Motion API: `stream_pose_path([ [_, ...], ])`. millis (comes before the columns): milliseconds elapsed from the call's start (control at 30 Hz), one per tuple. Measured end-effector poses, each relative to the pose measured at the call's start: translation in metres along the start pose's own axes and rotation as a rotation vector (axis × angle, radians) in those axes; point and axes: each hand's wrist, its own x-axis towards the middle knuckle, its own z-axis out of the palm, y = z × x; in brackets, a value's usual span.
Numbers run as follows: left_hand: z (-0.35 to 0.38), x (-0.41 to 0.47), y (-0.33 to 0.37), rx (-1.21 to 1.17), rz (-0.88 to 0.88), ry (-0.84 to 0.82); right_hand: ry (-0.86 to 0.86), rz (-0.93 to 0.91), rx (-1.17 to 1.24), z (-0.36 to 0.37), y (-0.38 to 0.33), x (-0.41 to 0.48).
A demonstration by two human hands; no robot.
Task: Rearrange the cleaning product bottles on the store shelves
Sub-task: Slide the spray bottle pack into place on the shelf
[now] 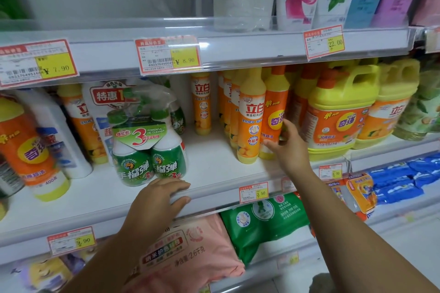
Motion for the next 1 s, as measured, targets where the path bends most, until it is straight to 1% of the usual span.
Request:
stream_pose_path([
  [300,0.0,0.0,-0.002,-0.016,0.001,0.011,0.03,0.013,-0.03,0.006,-0.002,0.005],
  [433,0.0,0.0,-0.002,-0.016,-0.002,0.013,0.014,0.016,-0.024,0.006,-0.002,0.004],
  [533,-0.002,-0.002,-0.003,-0.013,0.004,0.009,0.013,0.055,-0.022,0.005,-0.001,0.0],
  [567,-0.003,-0.002,-0.003,-0.017,0.005,0.009,0.048,0.057,-0.019,0.005,-0.001,-0.002],
  [633,-0.007,-0.006,-0.003,-0.022,0.009,0.014,0.179,0.023,-0.015,0.005,-0.009,-0.012],
  [700,-0.013,-0.011,-0.007,-0.019,0.007,0.017,0.304,-0.049,-0.01,0.008,-0.029,-0.029],
  [733,-0.016,-0.015,-0.009,-0.015,0.002,0.015,0.317,-0.102,-0.001,0.013,-0.042,-0.039],
  [800,-0.024,-0.022,-0.017,0.0,-0.007,0.018,0.244,-0.215,0.032,0.028,-0.067,-0.061],
  [900,-0.042,-0.034,-0.032,0.015,-0.022,0.039,0.055,-0.357,0.069,0.063,-0.097,-0.087],
  [1000,-0.065,-0.048,-0.055,0.019,-0.062,0.075,-0.091,-0.401,0.086,0.102,-0.122,-0.108],
])
